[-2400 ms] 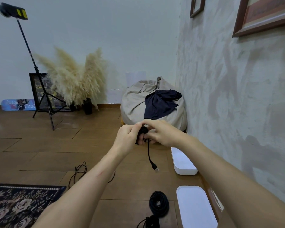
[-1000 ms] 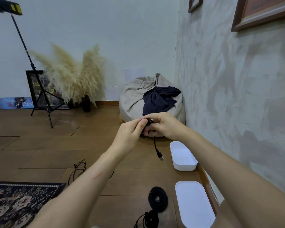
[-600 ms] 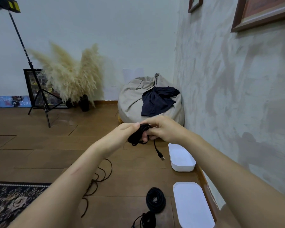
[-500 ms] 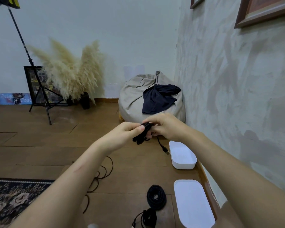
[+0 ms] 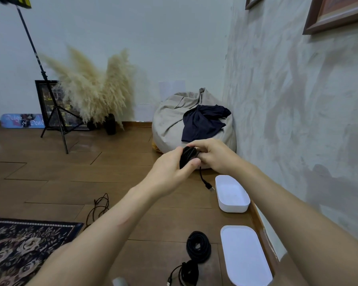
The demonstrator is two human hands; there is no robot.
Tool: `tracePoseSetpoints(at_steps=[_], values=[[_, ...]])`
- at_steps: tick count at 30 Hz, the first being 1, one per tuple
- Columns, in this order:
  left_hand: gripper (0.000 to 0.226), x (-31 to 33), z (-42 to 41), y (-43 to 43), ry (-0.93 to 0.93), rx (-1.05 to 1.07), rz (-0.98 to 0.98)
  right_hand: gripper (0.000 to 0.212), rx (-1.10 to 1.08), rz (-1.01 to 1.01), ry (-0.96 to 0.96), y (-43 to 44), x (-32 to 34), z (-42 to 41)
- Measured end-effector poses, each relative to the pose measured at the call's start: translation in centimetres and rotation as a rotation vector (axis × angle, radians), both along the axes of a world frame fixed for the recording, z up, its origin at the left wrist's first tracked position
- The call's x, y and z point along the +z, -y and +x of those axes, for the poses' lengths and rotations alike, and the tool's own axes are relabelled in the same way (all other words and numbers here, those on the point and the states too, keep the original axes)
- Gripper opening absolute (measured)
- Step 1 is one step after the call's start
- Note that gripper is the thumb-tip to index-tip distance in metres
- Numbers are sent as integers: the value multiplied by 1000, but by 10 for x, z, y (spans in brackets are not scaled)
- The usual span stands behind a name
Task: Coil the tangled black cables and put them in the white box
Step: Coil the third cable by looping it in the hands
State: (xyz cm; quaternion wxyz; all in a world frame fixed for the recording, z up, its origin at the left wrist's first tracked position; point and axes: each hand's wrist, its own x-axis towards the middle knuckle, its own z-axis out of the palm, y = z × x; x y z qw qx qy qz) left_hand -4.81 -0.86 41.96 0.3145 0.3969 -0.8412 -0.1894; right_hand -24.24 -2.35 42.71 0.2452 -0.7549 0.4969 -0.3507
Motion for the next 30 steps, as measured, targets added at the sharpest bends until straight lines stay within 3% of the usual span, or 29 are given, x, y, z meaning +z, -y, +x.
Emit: tracePoseSetpoints(at_steps=[6,12,21,30], values=[[23,0,-3,4,66,44,-23,36,-5,67,77,4,-6,0],[30,-1,2,9,135,71,-177,27,39,100,162,1,-4,-3],[31,-9,1,12,148,148,-329,30,36,-11,165,-2,-4,5],[33,-26,-2,26,81,144,-56,26,-26,101,107,2,-16,4]])
